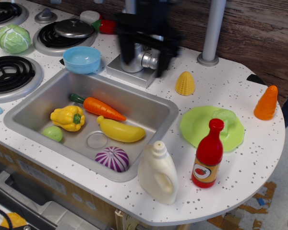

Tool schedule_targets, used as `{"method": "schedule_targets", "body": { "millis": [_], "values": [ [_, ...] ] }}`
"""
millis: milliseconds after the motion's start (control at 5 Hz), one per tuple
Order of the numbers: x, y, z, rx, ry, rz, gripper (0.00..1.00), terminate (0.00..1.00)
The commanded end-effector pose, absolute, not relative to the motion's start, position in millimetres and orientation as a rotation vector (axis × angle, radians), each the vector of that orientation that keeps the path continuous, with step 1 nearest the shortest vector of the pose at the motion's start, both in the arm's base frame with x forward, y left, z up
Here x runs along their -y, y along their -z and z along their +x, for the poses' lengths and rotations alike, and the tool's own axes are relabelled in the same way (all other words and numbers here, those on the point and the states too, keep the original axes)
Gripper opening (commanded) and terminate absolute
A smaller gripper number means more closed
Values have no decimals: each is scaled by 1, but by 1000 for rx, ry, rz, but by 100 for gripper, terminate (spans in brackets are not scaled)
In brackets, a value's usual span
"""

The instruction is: Put broccoli in bowl

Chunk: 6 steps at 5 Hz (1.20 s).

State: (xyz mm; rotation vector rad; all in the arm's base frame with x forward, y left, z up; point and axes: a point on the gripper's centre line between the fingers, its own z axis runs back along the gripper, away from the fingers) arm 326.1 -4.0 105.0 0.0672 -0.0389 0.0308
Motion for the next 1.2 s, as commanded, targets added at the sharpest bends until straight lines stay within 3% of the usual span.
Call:
{"method": "schedule_targets", "body": {
  "millis": [0, 400, 1000],
  "values": [
    [70, -113, 353, 95, -133, 51, 100, 0],
    [109, -76, 357, 164, -178, 34, 100, 0],
    [103, -43, 361, 222, -200, -2, 100, 0]
  ]
}}
